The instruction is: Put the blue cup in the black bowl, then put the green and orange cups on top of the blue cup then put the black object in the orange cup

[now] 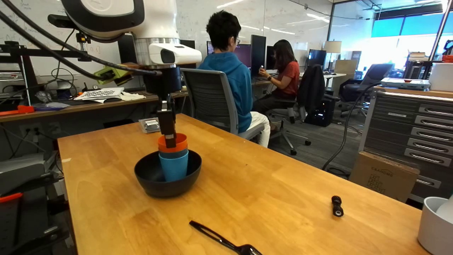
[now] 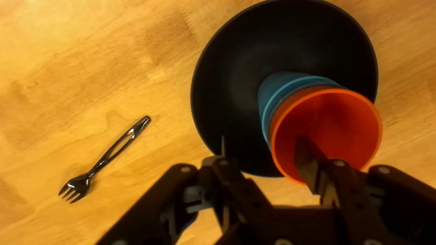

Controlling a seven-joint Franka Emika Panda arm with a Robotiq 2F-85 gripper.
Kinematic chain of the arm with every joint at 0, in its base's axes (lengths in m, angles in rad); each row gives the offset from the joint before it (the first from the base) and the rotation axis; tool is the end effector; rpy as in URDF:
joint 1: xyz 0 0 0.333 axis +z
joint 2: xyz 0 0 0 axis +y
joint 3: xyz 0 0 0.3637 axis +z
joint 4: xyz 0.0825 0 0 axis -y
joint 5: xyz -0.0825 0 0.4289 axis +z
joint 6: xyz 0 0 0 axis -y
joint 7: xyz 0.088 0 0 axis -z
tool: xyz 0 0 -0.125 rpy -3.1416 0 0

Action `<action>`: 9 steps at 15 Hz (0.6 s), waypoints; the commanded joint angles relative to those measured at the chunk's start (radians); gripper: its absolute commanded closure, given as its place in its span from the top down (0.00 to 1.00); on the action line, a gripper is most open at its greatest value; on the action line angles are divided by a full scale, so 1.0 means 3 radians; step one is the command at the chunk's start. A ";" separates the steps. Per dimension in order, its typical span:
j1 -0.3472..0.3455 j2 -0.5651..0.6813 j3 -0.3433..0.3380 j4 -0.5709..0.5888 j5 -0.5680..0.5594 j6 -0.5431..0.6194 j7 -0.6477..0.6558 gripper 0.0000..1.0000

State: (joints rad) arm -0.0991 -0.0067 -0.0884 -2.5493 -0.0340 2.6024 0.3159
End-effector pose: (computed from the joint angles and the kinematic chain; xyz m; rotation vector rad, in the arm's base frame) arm 0.4769 -0.0900 0.2700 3.0386 -0.7352 0.0950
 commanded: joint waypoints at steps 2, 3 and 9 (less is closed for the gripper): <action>0.0032 -0.0045 0.0016 0.0018 0.0147 0.0010 -0.0141 0.88; 0.0045 -0.0070 0.0023 0.0027 0.0176 -0.0041 -0.0168 0.96; 0.0137 -0.0331 0.0090 0.0075 0.0332 -0.0332 -0.0289 1.00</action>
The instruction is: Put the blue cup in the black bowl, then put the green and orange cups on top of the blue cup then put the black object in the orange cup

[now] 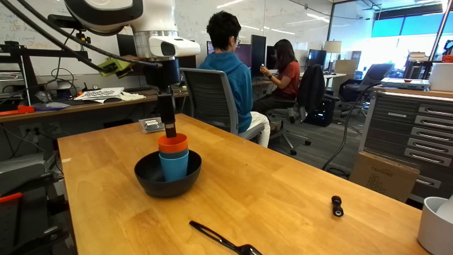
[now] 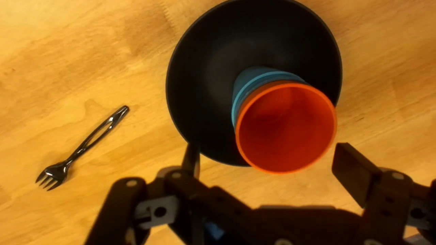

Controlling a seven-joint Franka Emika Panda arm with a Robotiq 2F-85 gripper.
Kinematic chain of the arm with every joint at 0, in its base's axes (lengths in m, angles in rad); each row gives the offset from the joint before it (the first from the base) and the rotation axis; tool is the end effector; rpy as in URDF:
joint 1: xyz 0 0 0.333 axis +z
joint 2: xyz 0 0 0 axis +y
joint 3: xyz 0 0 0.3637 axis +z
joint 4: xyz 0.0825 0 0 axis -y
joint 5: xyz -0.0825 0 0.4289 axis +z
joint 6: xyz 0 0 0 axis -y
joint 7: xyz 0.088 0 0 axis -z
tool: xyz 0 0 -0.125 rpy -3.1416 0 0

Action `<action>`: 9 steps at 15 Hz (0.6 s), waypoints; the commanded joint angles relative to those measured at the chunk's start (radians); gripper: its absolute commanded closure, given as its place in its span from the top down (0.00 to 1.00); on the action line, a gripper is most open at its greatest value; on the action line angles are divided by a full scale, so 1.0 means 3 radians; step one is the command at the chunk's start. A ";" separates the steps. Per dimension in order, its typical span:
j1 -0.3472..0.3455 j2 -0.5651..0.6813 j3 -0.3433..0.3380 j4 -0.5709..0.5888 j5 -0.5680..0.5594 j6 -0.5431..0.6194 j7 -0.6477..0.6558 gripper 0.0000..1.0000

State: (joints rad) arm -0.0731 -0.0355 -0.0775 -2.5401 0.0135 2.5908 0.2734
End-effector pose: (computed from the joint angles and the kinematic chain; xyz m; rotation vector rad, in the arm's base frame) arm 0.4839 -0.0734 0.2867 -3.0495 0.6744 -0.1333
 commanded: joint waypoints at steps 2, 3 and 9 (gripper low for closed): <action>0.0016 -0.0093 0.0041 0.0026 0.0069 -0.0134 -0.0047 1.00; 0.0025 -0.0134 0.0051 0.0030 0.0085 -0.0180 -0.0055 1.00; 0.0045 -0.0155 0.0107 0.0001 0.0069 -0.0056 0.0190 1.00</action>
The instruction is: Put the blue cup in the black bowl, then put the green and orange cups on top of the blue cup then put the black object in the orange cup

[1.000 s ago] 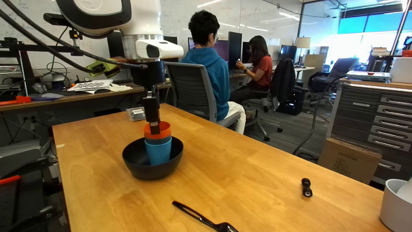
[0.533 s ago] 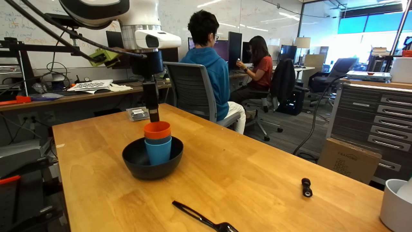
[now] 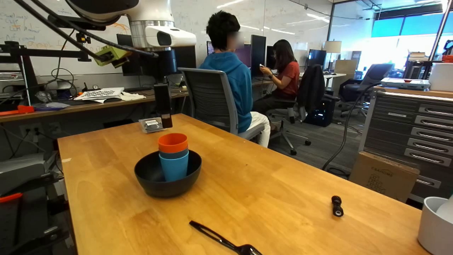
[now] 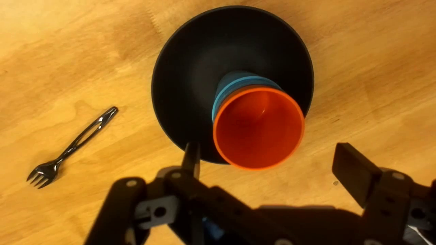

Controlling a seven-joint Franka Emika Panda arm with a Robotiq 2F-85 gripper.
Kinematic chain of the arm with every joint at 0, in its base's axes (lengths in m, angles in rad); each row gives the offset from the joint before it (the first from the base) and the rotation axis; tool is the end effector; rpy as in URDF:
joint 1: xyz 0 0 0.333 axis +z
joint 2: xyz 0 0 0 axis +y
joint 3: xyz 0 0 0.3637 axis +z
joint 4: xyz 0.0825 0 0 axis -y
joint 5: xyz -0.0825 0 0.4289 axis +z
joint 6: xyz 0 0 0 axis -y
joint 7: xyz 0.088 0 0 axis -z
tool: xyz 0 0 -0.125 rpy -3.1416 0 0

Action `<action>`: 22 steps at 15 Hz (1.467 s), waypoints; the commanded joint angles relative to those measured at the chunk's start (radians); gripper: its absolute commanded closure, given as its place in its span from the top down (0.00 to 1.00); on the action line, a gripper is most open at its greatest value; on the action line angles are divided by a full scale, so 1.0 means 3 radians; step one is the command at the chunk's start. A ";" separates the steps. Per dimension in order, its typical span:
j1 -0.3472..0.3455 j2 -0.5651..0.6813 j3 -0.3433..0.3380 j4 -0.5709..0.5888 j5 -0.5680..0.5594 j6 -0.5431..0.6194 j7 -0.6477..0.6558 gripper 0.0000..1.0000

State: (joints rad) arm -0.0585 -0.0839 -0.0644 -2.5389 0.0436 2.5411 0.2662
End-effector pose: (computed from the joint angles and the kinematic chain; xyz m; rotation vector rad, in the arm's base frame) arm 0.4822 -0.0594 0.3059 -3.0319 0.6526 -0.1293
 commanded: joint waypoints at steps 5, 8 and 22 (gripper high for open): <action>-0.0068 0.0106 0.0060 0.0239 -0.0173 0.0169 0.0722 1.00; -0.0167 0.0223 -0.0005 0.0377 -0.0354 0.0279 0.1026 1.00; -0.0434 0.0943 -0.0657 0.0787 -0.0514 0.0647 0.1602 1.00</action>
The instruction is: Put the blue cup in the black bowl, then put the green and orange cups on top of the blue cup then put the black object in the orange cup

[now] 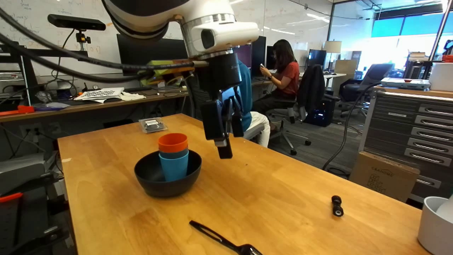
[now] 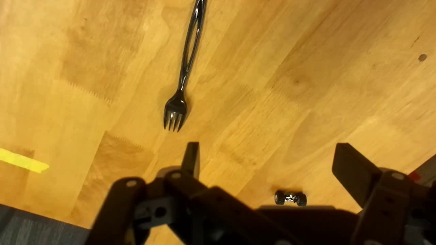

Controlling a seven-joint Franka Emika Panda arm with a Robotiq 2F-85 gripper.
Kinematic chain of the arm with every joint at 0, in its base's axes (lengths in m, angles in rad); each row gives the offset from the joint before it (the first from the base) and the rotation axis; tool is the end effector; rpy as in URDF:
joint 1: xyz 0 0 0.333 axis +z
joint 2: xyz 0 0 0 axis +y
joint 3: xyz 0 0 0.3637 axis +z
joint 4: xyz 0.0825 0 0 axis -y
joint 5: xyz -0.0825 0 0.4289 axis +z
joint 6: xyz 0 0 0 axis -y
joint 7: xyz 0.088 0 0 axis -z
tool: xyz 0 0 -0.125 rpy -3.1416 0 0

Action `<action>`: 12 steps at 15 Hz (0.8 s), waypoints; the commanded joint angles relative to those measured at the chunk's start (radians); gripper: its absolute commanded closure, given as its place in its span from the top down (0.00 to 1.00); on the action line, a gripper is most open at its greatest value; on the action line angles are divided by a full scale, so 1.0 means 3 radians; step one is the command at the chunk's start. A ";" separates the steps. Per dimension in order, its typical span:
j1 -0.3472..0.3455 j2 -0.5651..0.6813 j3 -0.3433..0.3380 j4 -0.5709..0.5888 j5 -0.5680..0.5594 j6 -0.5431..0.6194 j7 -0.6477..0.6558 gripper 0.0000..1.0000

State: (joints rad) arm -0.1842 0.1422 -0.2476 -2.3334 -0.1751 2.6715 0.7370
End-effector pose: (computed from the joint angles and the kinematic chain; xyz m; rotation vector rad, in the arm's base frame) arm 0.5225 -0.2367 0.2917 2.6457 -1.4704 0.3260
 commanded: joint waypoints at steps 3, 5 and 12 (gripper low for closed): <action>0.0019 0.0352 -0.0155 0.0146 0.0325 0.0290 0.0116 1.00; 0.0042 0.0442 -0.0254 0.0184 0.0294 0.0287 0.0195 1.00; 0.0058 0.0758 -0.0494 0.0330 0.0301 0.0298 0.0312 1.00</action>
State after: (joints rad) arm -0.1872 0.3143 -0.3646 -2.2729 -0.0962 2.7454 0.8057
